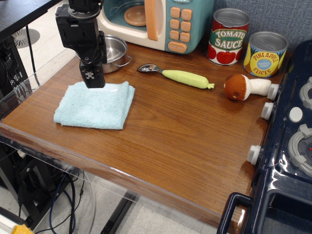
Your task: Move the blue towel in front of the pot and spoon
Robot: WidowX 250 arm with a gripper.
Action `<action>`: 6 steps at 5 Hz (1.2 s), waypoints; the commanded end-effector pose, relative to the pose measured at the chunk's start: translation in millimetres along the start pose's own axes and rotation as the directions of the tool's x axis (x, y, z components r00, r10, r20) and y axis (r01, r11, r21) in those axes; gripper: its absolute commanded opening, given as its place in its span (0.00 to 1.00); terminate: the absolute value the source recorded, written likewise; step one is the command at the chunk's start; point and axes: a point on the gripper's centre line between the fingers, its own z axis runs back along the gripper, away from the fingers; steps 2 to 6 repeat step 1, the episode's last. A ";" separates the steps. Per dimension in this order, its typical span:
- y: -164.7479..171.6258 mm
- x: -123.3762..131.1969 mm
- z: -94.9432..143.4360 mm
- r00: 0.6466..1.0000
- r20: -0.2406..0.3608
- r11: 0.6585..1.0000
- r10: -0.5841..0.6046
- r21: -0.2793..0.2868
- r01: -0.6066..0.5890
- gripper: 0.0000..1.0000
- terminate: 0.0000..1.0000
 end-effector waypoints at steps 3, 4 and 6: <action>7.6 3.1 21.2 1.000 -0.012 0.998 0.000 -0.062 -0.001 1.00 1.00; 7.6 3.1 21.2 1.000 -0.012 0.998 0.000 -0.062 -0.001 1.00 1.00; 7.6 3.1 21.2 1.000 -0.012 0.998 0.000 -0.062 -0.001 1.00 1.00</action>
